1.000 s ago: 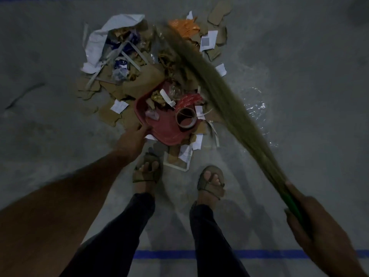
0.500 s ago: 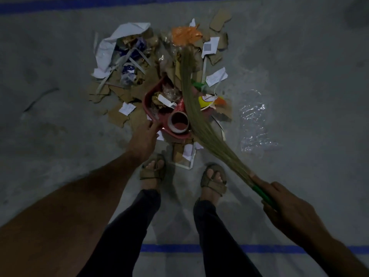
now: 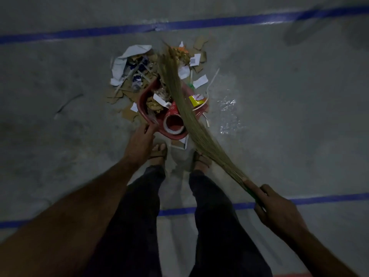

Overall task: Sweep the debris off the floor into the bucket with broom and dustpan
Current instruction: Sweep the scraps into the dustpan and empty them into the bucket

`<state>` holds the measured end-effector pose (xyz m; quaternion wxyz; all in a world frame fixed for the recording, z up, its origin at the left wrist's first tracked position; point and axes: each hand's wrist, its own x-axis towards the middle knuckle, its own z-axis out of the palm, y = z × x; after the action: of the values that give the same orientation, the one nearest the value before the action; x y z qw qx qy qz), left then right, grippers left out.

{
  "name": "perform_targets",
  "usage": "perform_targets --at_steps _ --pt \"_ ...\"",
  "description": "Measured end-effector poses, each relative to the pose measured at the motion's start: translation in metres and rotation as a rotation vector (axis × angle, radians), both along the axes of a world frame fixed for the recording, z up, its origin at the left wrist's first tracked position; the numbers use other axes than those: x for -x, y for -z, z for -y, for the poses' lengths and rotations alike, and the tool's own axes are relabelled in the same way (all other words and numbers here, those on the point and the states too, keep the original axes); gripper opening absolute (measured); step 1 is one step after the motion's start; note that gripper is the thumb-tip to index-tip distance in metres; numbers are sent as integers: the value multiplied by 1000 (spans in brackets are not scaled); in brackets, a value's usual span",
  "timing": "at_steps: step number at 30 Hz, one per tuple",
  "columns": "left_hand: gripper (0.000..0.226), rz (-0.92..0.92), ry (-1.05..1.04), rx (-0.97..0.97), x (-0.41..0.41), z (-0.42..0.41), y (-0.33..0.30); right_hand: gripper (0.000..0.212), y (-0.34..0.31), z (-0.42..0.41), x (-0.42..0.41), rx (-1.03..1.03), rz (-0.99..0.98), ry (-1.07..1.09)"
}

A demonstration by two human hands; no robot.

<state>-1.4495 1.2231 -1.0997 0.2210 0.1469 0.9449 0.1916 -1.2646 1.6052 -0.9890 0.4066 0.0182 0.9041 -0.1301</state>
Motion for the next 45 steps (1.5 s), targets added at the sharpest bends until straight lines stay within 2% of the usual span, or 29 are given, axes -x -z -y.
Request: perform_targets --at_steps 7,11,13,15,18,26,30,33,37,45 --pt "31 -74 -87 -14 -35 10 -144 87 -113 3 -50 46 -167 9" --pt "40 -167 -24 -12 -55 27 -195 89 -159 13 -79 29 -265 1" --pt "32 -186 -78 -33 -61 34 -216 86 -173 26 -95 24 -320 4" --pt "32 -217 -77 -39 -69 44 -225 83 -182 44 -111 9 -355 18" --pt "43 -308 45 -16 -81 70 -231 84 -187 79 -139 -34 -426 23" --pt "42 -390 220 -77 -119 155 -268 78 -210 214 -236 -171 -500 122" --pt "43 -410 315 -68 -135 179 -284 83 -221 274 -296 -185 -539 230" --pt "44 -436 391 -74 -156 185 -293 72 -225 308 -343 -248 -518 296" --pt "47 -451 484 -105 -197 192 -295 60 -230 339 -402 -274 -599 334" --pt "44 -427 566 -125 -331 202 -291 64 -229 400 -555 -299 -573 472"
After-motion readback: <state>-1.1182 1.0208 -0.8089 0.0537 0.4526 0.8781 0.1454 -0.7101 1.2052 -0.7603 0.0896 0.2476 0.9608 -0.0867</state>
